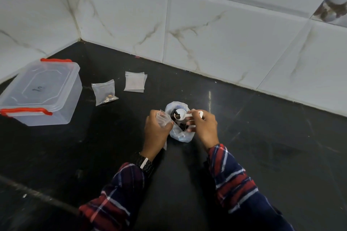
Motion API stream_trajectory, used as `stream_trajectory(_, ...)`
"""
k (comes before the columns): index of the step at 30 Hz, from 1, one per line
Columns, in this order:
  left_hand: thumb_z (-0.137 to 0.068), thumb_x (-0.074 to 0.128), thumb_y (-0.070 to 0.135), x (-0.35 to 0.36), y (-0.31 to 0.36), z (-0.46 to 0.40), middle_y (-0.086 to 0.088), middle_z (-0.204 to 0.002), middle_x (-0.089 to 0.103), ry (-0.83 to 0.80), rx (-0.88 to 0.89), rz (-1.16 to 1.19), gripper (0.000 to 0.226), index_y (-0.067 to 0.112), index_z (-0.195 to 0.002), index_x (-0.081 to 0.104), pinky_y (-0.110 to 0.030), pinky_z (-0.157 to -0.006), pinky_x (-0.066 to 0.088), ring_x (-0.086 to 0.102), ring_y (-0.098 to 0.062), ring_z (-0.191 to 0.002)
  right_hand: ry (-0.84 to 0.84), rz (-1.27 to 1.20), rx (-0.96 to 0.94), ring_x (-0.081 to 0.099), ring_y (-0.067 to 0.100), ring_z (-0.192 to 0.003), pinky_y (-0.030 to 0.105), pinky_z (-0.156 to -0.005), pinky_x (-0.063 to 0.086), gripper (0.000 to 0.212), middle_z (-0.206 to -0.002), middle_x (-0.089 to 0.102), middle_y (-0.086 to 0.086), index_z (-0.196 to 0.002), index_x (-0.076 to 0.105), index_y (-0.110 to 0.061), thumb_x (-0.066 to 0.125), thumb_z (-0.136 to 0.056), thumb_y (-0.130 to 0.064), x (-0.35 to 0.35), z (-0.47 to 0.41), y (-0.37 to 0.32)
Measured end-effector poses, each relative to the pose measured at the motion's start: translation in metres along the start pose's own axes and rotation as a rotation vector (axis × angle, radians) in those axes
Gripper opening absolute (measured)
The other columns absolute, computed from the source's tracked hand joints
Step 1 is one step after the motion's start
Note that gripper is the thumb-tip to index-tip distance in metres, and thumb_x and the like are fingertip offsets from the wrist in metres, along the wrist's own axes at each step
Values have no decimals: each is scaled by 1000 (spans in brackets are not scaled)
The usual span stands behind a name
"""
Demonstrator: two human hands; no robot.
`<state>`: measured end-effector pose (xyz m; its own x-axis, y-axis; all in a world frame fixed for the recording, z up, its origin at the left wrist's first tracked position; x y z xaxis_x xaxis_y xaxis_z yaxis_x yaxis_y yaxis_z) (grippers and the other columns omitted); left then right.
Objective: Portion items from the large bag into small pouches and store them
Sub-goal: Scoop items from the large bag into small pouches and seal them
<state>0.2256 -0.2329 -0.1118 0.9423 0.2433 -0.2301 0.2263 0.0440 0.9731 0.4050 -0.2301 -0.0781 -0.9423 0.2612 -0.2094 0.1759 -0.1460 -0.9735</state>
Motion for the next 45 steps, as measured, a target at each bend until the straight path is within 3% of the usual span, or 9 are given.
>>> stream_trajectory(6,-76,77,17,-12,16,4,0,-106,53,50,86,-52,39,20,-108,54,-12,-70,38,54,-11,-95,-27,36,-330,65,7,-64,22,-59,53,18,-75,70,-6,-86,69,-26,57,-94,-16,2,28,-49)
stream_trajectory(9,-75,77,22,-14,19,4,0,-104,60,53,91,3,37,23,-105,55,-15,-71,42,59,-11,-93,-119,214,-610,65,4,-87,16,-75,52,17,-99,71,-5,-106,70,-18,57,-94,-17,16,52,-71)
stream_trajectory(14,-77,72,15,-18,25,7,0,-103,64,63,56,116,34,22,-106,55,-6,-68,44,61,-13,-93,-163,629,-915,64,16,-102,31,-71,57,34,-114,68,-2,-121,64,-18,46,-94,-29,38,74,-71)
stream_trajectory(21,-77,74,13,-21,27,7,-1,-104,64,56,87,129,38,15,-110,56,-5,-68,44,62,-12,-94,-189,523,-857,64,8,-105,31,-83,56,31,-120,66,-6,-124,62,-22,52,-96,-26,35,72,-72)
stream_trajectory(25,-77,76,18,-21,24,5,-4,-110,55,93,97,44,41,17,-114,58,-18,-76,45,58,-15,-98,-108,202,-613,67,6,-90,24,-79,55,22,-107,70,-6,-113,69,-17,60,-93,-16,18,58,-65)
stream_trajectory(27,-79,74,17,-22,22,5,-2,-113,50,103,83,22,42,17,-117,58,-10,-74,41,54,-13,-99,-31,166,-529,67,5,-89,16,-77,52,21,-105,72,-3,-111,71,-14,60,-93,-14,7,49,-60)
stream_trajectory(35,-81,72,13,-29,15,14,6,-96,62,134,37,150,30,18,-104,52,-8,-67,45,61,-1,-82,-115,829,-658,59,24,-87,31,-75,45,23,-102,70,0,-111,69,-17,57,-91,-20,21,38,-25)
stream_trajectory(39,-84,69,14,-38,15,18,7,-88,62,156,14,208,20,15,-98,54,-9,-65,44,59,9,-71,-176,992,-586,52,22,-103,38,-87,36,31,-118,63,-3,-119,64,-18,49,-96,-32,28,38,-7)
stream_trajectory(45,-86,68,17,-44,19,24,4,-83,69,-2,7,311,4,19,-89,68,-22,-71,52,65,-6,-78,-173,475,-542,54,4,-92,11,-80,37,23,-104,65,-7,-113,67,-15,59,-91,-16,29,45,-46)
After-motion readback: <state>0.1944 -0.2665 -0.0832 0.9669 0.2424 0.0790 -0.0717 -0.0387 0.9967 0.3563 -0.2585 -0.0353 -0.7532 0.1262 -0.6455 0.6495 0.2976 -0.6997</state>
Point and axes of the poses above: each hand's wrist, its own z-axis away from the middle knuckle, its own x-axis out of the palm, y = z × x, the point moved 8 cm from there along -z, towards the middle knuckle
